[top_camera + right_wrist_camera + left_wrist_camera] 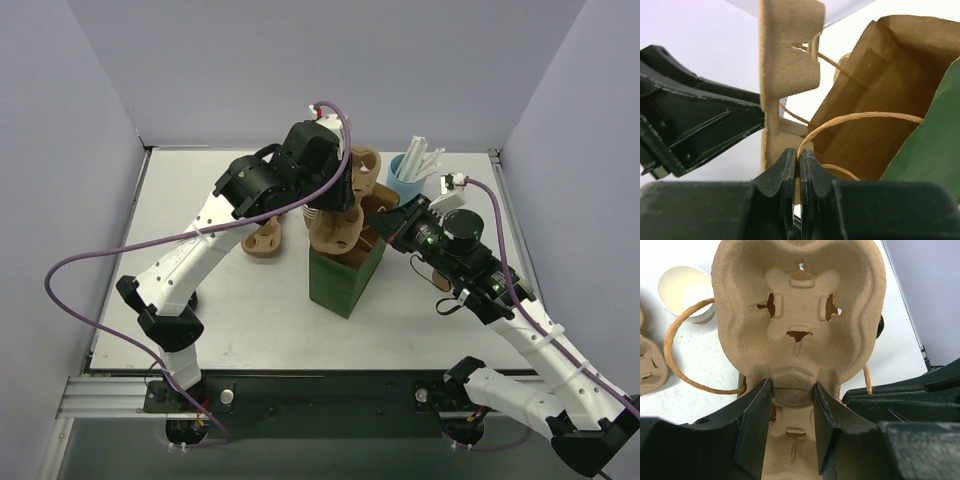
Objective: Pack the takeout coffee
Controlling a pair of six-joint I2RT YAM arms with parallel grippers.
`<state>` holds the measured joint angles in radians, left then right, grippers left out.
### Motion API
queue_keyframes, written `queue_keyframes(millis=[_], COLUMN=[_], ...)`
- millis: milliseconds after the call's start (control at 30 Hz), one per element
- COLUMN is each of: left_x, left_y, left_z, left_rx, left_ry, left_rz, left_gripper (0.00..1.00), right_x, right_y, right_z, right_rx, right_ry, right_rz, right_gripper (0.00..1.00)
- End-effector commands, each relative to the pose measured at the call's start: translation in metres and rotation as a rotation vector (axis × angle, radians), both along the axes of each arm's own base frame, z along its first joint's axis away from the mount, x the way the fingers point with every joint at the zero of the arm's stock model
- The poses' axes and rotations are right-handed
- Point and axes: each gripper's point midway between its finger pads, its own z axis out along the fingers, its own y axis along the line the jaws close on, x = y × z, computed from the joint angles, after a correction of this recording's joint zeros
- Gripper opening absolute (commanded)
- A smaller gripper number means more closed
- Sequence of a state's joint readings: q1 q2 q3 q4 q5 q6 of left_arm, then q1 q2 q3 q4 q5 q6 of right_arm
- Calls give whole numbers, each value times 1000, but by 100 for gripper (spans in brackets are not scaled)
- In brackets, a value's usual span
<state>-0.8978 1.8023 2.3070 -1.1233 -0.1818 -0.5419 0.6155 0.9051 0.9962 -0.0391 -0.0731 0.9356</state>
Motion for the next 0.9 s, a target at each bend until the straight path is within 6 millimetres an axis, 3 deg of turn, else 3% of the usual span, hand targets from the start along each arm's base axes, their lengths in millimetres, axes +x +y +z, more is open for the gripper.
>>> queue_keyframes(millis=[0,500,867], left_x=[2,12,17], left_y=[-6,-11,-22], left_z=[6,-25,-31], left_rx=[-9,67,57], left_ry=[-43,-36,-43], left_rz=[-37,-45,-71], left_gripper=[25,24,24], right_x=[-6,-27,-32], right_y=[-1,-4,-2], right_z=[19,1,22], right_rx=[3,-46,8], right_ry=[-102,-187,-299], right_rz=[34,120,158], right_gripper=[0,0,0])
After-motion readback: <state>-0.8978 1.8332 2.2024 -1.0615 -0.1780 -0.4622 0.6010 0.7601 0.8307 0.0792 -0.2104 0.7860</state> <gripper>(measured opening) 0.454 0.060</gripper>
